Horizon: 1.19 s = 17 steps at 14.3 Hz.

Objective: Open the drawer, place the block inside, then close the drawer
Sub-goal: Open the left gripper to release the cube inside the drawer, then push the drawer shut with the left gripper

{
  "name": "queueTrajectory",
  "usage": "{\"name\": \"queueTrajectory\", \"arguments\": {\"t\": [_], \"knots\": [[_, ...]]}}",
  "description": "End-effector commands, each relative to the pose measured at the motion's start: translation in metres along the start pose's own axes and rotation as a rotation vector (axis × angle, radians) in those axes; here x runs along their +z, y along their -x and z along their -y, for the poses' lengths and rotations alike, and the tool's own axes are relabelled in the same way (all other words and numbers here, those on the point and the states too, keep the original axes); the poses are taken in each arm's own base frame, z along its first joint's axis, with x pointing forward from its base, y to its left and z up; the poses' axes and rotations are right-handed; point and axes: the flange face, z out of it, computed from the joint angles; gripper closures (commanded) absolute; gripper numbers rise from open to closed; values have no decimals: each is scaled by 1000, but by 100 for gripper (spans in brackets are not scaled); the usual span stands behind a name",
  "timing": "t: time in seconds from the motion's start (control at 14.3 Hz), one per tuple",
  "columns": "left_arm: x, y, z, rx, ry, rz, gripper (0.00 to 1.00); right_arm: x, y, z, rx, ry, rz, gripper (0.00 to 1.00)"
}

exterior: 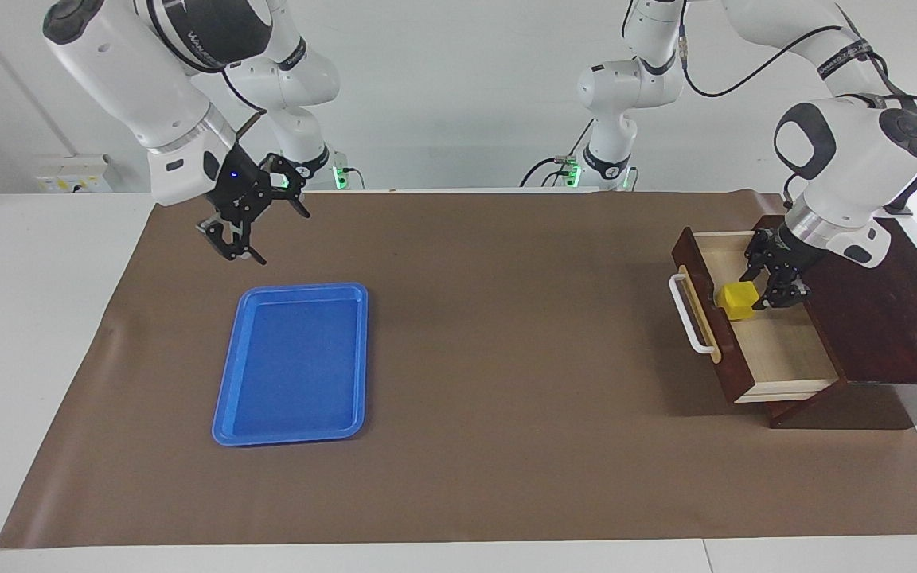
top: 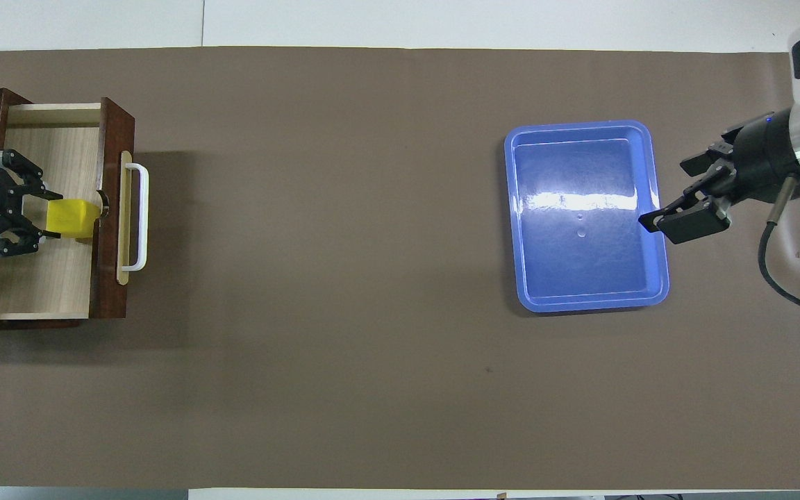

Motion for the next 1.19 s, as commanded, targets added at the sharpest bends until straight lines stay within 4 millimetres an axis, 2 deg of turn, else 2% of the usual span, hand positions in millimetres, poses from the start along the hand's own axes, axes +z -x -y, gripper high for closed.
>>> {"name": "queueTrajectory", "arguments": {"t": [0.0, 0.14, 0.21, 0.28, 0.42, 0.49, 0.63, 0.7, 0.77, 0.91, 0.98, 1.12], "knots": [[-27, -2, 4, 25, 26, 1, 0, -7, 20, -5, 160, 70, 85, 0], [-58, 16, -6, 46, 23, 11, 0, -9, 31, -8, 311, 89, 128, 0], [-58, 48, -14, 73, 9, 15, 0, -9, 36, -10, 381, 100, 144, 0], [-50, 88, -15, 79, 3, 8, 0, -8, 37, -10, 438, 110, 154, 0], [-26, 135, -11, 92, -14, -9, 0, -9, 42, -11, 543, 180, 188, 0], [-10, 151, -5, 97, -21, -31, 0, -8, 45, -10, 595, 193, 201, 0], [12, 149, 0, 64, -4, -53, 0, 5, 54, -7, 684, 203, 212, 0], [21, 142, 3, 56, -9, -56, 0, 14, 58, -9, 709, 208, 206, 0], [25, 135, 4, 53, -12, -65, 0, 20, 65, -20, 723, 214, 192, 0], [24, 106, 1, 12, -1, -77, 0, 23, 66, -31, 724, 215, 179, 0], [23, 100, 0, 5, 7, -78, 0, 23, 65, -36, 726, 215, 175, 0], [20, 77, -4, -18, 25, -101, 0, 16, 58, -39, 727, 209, 159, 0]]}}
